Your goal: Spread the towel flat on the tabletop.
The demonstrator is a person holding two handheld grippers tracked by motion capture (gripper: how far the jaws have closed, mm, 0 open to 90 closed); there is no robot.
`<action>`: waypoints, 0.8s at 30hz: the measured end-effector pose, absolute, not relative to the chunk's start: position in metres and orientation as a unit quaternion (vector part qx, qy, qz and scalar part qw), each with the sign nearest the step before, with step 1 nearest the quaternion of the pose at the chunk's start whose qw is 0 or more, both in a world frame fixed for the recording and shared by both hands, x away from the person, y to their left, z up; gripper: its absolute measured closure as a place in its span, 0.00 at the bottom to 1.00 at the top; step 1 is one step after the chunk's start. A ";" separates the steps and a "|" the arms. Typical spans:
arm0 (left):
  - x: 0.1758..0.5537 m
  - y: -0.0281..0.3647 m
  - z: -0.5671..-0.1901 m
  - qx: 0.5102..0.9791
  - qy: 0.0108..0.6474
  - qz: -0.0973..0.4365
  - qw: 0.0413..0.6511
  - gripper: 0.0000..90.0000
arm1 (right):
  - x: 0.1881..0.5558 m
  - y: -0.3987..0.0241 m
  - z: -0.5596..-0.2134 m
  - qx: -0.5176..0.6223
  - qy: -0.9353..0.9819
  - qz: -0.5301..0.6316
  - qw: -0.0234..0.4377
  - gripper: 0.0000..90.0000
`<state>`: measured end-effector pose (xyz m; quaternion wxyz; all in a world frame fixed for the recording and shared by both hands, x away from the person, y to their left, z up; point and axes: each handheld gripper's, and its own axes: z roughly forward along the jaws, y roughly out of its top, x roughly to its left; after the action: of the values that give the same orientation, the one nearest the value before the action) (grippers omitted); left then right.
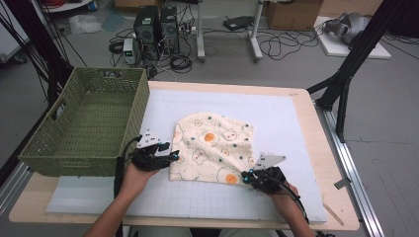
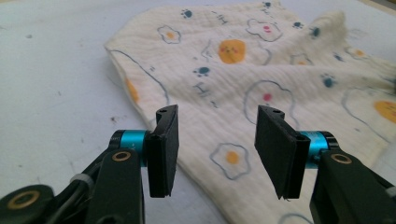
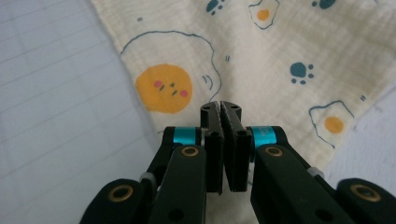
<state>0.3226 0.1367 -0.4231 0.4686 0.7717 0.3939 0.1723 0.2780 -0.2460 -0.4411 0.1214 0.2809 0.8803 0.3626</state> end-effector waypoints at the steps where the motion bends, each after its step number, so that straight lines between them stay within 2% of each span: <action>1: 0.325 0.136 -0.424 0.770 0.397 0.173 0.469 0.55 | 0.274 -0.249 -0.441 0.278 0.882 0.363 0.115 0.98; 6: 0.331 0.134 -0.431 0.779 0.402 0.173 0.450 0.55 | 0.253 -0.261 -0.439 0.263 0.888 0.368 0.084 0.97; 8: 0.333 0.133 -0.434 0.780 0.401 0.172 0.449 0.55 | 0.249 -0.266 -0.438 0.268 0.884 0.373 0.090 0.90; 14: 0.338 0.125 -0.443 0.796 0.400 0.165 0.423 0.55 | 0.263 -0.274 -0.422 0.319 0.840 0.415 0.142 0.71; 18: 0.338 0.118 -0.448 0.813 0.391 0.155 0.403 0.58 | 0.280 -0.261 -0.426 0.345 0.836 0.390 0.172 0.63; 20: 0.336 0.114 -0.449 0.821 0.376 0.167 0.396 0.59 | 0.288 -0.252 -0.432 0.346 0.841 0.372 0.186 0.60; 23: 0.334 0.111 -0.448 0.829 0.356 0.164 0.399 0.76 | 0.301 -0.243 -0.440 0.355 0.846 0.351 0.186 0.56; 24: 0.332 0.109 -0.448 0.833 0.345 0.162 0.401 0.84 | 0.305 -0.242 -0.444 0.362 0.847 0.344 0.184 0.55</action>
<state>0.3320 0.1093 -0.4482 0.4010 0.8329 0.3452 0.1623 0.3054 -0.2416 -0.4436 0.1838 0.3619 0.8468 0.3436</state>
